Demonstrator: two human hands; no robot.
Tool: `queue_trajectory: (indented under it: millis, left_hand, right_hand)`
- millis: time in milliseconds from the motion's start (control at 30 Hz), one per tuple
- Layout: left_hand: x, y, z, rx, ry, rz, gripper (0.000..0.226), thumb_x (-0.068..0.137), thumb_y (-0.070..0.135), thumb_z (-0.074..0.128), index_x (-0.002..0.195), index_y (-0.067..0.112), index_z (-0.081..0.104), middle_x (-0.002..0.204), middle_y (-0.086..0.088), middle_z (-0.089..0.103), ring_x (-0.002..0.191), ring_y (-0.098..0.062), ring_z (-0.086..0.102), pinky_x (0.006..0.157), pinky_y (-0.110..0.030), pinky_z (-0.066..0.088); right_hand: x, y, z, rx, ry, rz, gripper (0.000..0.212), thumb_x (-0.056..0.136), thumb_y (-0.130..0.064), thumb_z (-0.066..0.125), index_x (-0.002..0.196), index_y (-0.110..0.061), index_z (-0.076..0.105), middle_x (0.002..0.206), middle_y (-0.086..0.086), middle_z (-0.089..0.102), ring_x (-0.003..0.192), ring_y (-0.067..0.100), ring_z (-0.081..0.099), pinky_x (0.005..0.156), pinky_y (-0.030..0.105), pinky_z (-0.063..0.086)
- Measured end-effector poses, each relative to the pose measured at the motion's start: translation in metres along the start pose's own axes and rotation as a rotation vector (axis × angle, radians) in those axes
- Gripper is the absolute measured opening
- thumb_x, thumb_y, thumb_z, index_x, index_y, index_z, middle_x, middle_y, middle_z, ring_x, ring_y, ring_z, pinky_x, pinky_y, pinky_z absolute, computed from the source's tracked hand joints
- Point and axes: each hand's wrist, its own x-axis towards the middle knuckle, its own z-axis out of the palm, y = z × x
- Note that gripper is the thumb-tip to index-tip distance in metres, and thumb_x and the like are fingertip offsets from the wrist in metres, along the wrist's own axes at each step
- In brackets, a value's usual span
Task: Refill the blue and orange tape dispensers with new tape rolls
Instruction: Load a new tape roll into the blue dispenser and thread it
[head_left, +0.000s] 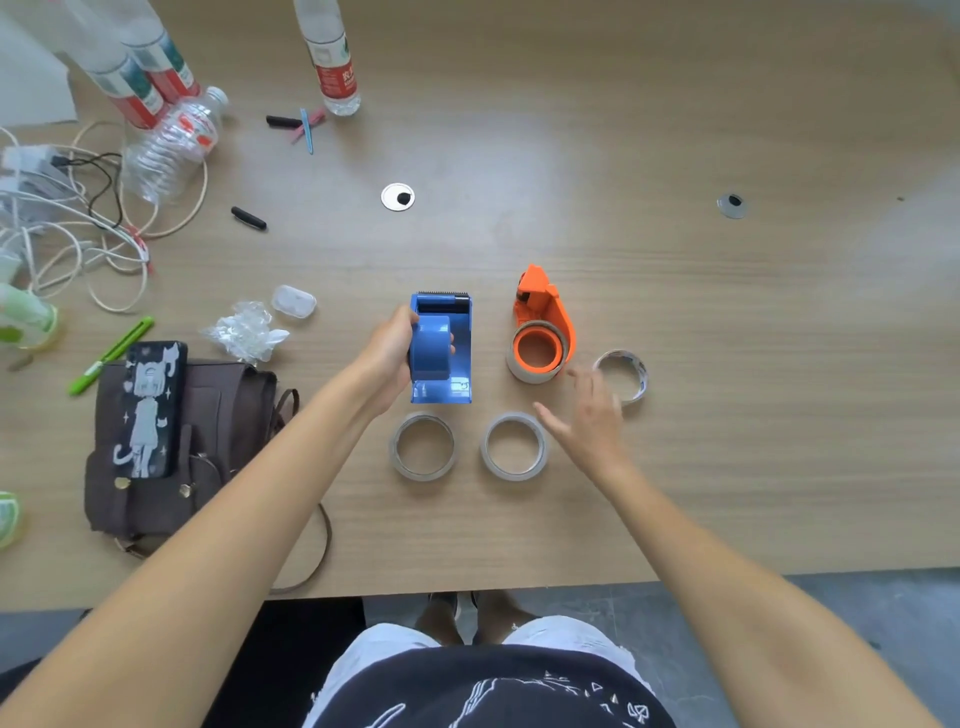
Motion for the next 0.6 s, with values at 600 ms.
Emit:
queue_trajectory:
  millis: [600]
  left_hand:
    - [-0.01, -0.02, -0.004, -0.006, 0.002, 0.009, 0.032, 0.095, 0.019, 0.028, 0.108, 0.002, 0.052, 0.08, -0.01, 0.064, 0.065, -0.019, 0.061, 0.065, -0.032, 0.049]
  right_hand:
    - [-0.046, -0.041, 0.037, -0.099, -0.49, 0.035, 0.098, 0.071, -0.044, 0.072, 0.149, -0.018, 0.017, 0.153, 0.007, 0.022, 0.139, 0.027, 0.024, 0.108, 0.041, 0.035]
